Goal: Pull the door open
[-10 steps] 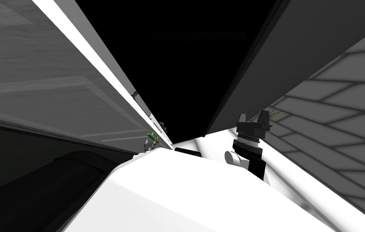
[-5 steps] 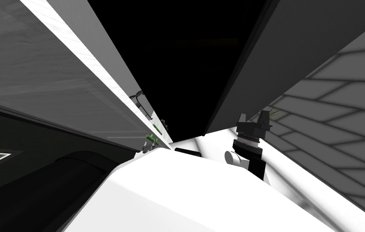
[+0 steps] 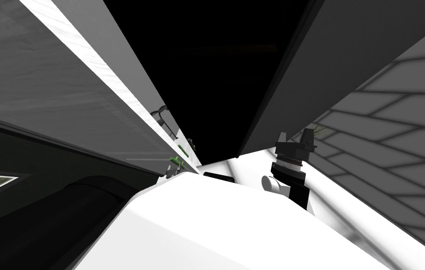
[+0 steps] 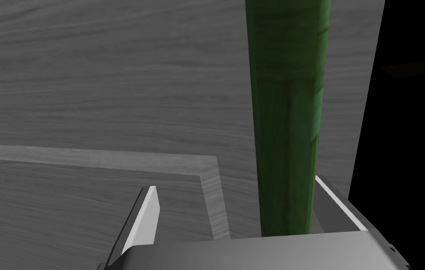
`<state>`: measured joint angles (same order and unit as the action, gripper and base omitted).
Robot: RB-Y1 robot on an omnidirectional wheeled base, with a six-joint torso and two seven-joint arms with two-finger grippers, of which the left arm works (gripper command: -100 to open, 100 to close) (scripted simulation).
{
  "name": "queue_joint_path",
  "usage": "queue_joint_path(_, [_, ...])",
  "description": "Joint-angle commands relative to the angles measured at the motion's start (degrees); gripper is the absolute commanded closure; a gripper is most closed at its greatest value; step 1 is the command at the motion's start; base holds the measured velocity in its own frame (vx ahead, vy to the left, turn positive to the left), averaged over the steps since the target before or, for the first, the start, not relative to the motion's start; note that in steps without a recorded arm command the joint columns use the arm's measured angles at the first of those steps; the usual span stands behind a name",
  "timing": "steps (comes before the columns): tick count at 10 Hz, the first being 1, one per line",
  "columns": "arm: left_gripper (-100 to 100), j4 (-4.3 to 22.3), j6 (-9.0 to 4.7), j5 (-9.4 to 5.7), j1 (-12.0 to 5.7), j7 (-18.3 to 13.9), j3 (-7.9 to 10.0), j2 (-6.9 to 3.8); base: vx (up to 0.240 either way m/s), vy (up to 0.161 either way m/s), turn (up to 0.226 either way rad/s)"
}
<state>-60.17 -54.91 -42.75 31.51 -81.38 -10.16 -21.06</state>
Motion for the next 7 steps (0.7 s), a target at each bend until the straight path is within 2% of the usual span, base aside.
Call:
queue_joint_path(1, [100, 2.29, 0.21, -0.85, 0.3, -0.2, 1.52, -1.2, -0.069, -0.01, -0.014])
queue_joint_path(7, [100, 2.29, 0.21, -0.85, 0.3, -0.2, 1.52, -1.2, -0.009, -0.002, 0.01])
